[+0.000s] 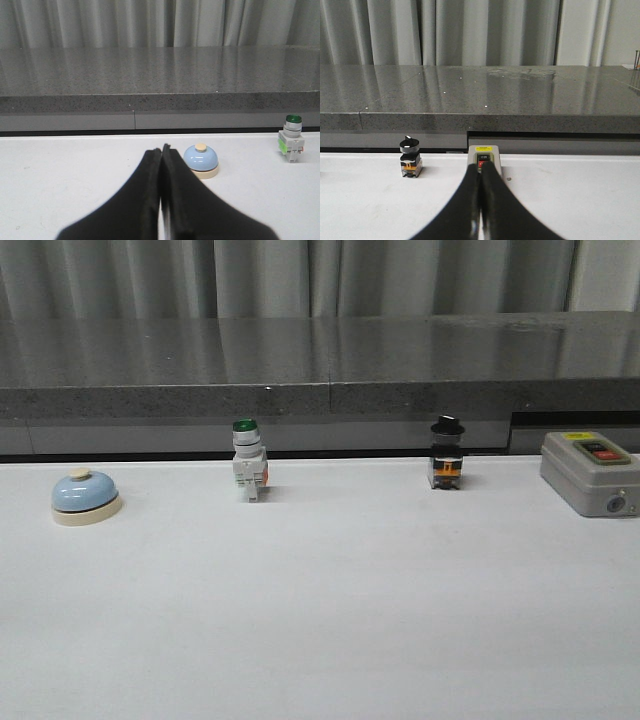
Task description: Place and press bell with both arms
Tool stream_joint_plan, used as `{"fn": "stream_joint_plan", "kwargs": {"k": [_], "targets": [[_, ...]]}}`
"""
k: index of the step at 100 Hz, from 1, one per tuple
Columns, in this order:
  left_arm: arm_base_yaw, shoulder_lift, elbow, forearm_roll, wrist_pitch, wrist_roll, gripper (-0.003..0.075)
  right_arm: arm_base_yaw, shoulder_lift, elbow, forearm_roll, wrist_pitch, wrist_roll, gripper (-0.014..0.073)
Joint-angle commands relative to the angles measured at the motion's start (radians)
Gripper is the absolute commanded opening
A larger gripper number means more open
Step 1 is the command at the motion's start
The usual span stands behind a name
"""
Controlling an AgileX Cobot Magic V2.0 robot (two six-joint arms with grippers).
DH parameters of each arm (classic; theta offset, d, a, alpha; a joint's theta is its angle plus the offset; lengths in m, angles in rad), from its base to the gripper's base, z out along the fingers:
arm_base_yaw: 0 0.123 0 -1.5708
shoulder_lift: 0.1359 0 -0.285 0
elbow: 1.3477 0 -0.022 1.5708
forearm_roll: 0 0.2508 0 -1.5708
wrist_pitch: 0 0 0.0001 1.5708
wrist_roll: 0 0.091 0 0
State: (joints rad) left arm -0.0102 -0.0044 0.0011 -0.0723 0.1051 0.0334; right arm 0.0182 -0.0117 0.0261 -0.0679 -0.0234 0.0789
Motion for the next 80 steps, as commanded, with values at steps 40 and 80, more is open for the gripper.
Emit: {"fn": "stream_joint_plan", "kwargs": {"k": [40, 80], "targets": [[0.003, -0.032, 0.042, 0.001, -0.137, -0.008, -0.0020, -0.005, -0.013, -0.014, 0.004, -0.086, 0.003, -0.0069], [0.003, 0.058, -0.113, -0.019, -0.040, -0.008, -0.0020, -0.005, -0.013, -0.014, 0.004, -0.086, 0.003, -0.0069]]}}
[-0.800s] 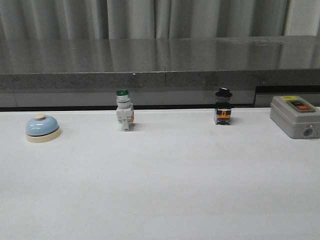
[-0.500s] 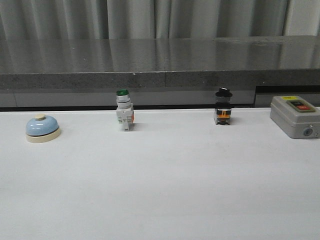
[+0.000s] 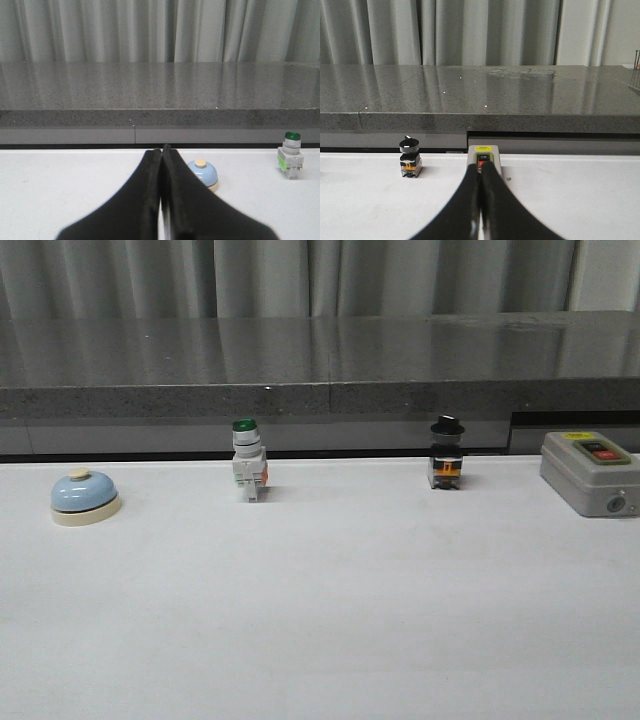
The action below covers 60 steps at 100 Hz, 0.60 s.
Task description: Place and press bell with both arms
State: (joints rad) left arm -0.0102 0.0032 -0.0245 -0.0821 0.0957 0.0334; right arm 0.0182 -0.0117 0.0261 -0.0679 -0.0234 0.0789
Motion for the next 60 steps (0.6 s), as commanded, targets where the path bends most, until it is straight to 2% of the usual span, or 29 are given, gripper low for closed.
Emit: {"fn": "stream_joint_plan", "kwargs": {"k": [1, 47, 60], "targets": [[0.003, 0.056, -0.094, -0.010, -0.020, -0.008, -0.0020, -0.005, -0.013, -0.014, 0.004, -0.086, 0.003, -0.0069], [0.003, 0.530, -0.502, -0.028, 0.253, -0.008, -0.0020, -0.005, -0.013, -0.014, 0.004, -0.086, 0.003, -0.0069], [0.003, 0.688, -0.597, -0.028, 0.288, -0.008, -0.0020, -0.005, -0.013, -0.014, 0.004, -0.086, 0.003, -0.0069]]}}
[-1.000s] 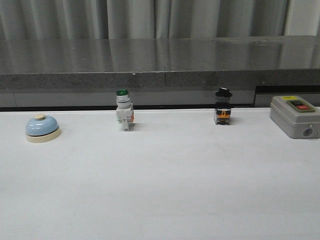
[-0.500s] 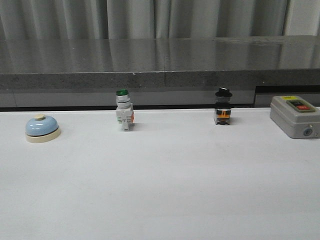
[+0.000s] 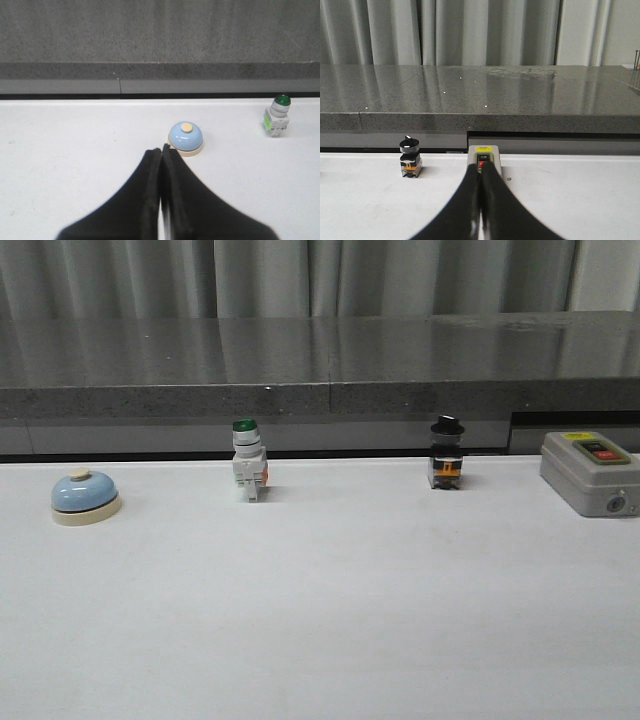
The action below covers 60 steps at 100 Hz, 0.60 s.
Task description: Place and press bell with both arms
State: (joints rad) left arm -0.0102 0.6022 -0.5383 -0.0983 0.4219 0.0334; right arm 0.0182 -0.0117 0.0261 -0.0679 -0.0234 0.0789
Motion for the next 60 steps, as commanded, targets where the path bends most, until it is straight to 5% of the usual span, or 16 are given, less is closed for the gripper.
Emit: {"fn": "stream_joint_plan", "kwargs": {"k": [1, 14, 38, 45, 60], "targets": [[0.003, 0.106, -0.088, -0.012, -0.036, -0.008, -0.0018, -0.005, -0.013, -0.014, 0.004, -0.086, 0.003, -0.0069], [0.003, 0.254, -0.173, -0.012, -0.029, -0.003, 0.0082, -0.005, -0.013, -0.014, 0.004, -0.086, 0.003, -0.0069], [0.003, 0.496, -0.318, -0.012, -0.016, 0.011, 0.0654, -0.005, -0.013, -0.014, 0.004, -0.086, 0.003, -0.0069], [0.003, 0.564, -0.366, -0.013, -0.011, 0.011, 0.0705, -0.005, -0.013, -0.014, 0.004, -0.086, 0.003, -0.0069], [-0.028, 0.707, -0.480, -0.033, 0.036, 0.011, 0.0664, -0.005, -0.013, -0.014, 0.004, -0.086, 0.003, -0.0069]]}}
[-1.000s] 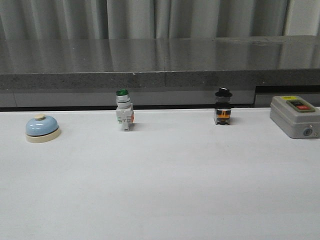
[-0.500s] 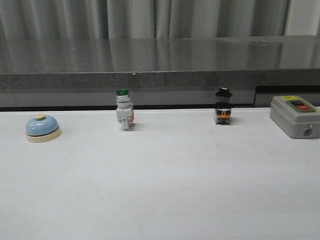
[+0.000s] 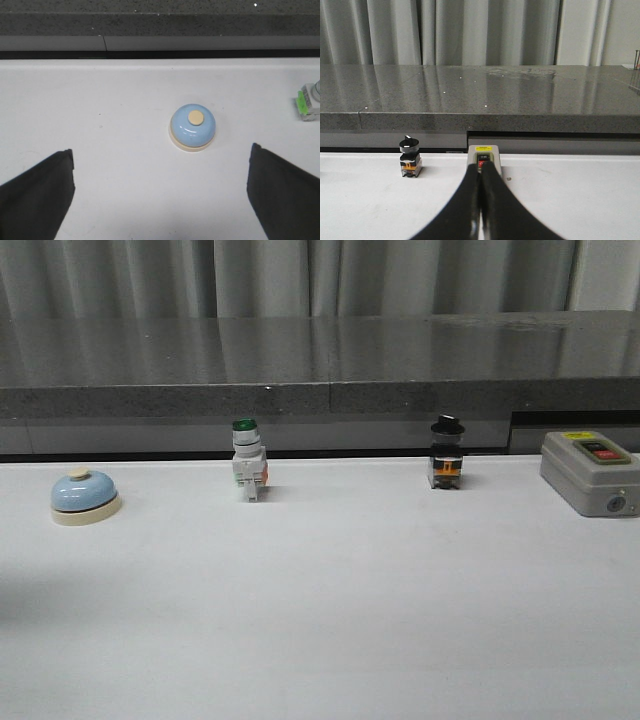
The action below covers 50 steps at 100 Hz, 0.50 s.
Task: Place and press bell with both arms
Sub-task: 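Reach the left gripper down to the blue bell and close on it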
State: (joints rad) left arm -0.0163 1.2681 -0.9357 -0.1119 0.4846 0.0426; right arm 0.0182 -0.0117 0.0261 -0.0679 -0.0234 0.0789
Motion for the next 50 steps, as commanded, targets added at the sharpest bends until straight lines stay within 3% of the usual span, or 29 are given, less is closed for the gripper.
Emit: {"fn": "stream_joint_plan", "kwargs": {"k": [1, 21, 50], "targets": [[-0.024, 0.048, -0.094, -0.019, -0.023, 0.002, 0.0662, -0.005, -0.013, -0.014, 0.004, -0.086, 0.003, -0.0069], [-0.091, 0.241, -0.262, -0.019, 0.103, 0.002, 0.0617, -0.005, -0.013, -0.014, 0.004, -0.086, 0.003, -0.0069], [-0.097, 0.472, -0.487, -0.014, 0.260, 0.002, 0.0605, -0.005, -0.013, -0.014, 0.004, -0.086, 0.003, -0.0069]]}}
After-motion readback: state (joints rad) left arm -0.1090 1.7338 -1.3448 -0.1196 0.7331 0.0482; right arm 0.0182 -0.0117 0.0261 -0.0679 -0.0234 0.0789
